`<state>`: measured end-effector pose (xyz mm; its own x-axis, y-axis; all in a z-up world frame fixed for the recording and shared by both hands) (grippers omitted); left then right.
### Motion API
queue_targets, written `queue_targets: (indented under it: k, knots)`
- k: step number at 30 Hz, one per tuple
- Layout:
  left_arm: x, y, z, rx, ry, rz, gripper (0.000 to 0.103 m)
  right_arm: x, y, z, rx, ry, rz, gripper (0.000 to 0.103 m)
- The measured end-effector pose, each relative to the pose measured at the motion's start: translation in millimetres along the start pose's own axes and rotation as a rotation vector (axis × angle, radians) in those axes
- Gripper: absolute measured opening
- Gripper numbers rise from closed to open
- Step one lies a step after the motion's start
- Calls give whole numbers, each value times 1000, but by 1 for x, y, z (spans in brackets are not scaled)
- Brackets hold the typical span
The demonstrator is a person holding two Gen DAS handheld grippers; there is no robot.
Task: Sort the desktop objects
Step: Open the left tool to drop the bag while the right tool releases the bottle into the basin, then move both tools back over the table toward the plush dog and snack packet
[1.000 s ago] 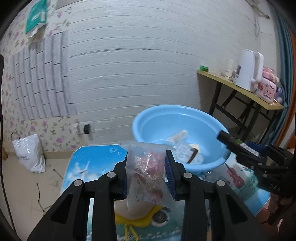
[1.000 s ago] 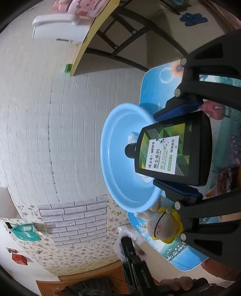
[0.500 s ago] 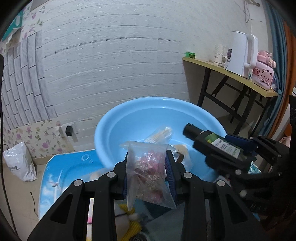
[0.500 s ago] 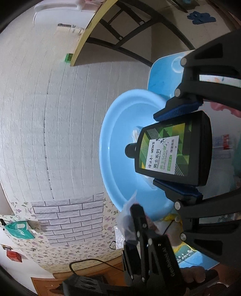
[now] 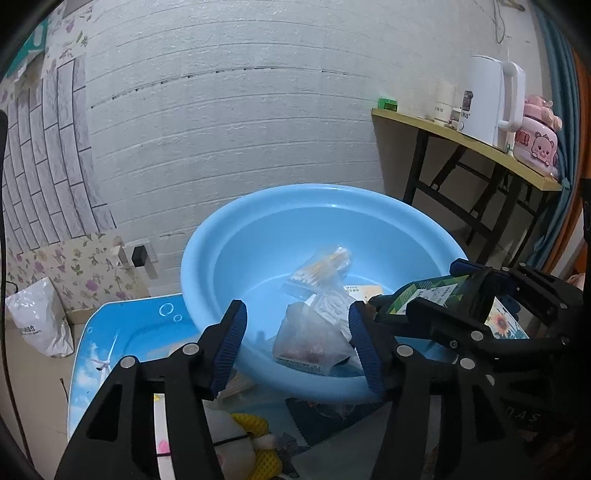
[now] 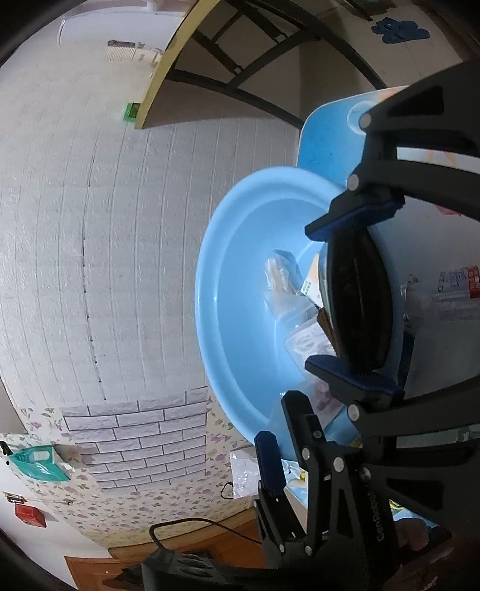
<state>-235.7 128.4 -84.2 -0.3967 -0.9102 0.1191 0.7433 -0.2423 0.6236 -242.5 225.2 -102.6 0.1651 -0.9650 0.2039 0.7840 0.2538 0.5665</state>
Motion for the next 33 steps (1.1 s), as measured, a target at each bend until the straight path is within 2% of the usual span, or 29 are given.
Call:
queue_targets:
  k: [5, 14, 18, 23, 26, 33]
  knots:
    - [0, 11, -3, -11, 2, 0, 70, -2, 12, -2, -2, -8, -1, 64]
    - [15, 30, -16, -4, 38, 30, 70, -30, 33, -3, -38, -111, -49, 64]
    - [23, 35, -23, 7, 54, 45, 70, -58, 28, 0, -20, -154, -185, 66]
    - [31, 41, -30, 11, 57, 66, 70, -90, 29, -2, 4, -224, -285, 66]
    - [36, 44, -36, 19, 66, 77, 70, -101, 31, -7, 24, -253, -282, 66]
    - [45, 52, -58, 52, 74, 102, 70, -101, 34, -21, 49, -226, -263, 66]
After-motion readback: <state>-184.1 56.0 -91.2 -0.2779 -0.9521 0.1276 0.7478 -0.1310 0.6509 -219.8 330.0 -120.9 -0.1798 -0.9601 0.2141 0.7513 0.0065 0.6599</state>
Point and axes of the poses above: each gripper's, at about its wrist camera, not at the fingertips, and y roughly against the way its jaws point, x to its left, z to its top, the point moved 10 cm from there along -y, roughly the way its jaws point, and after that the axes turned 11 degrees about -y, right-handed, at the moved point
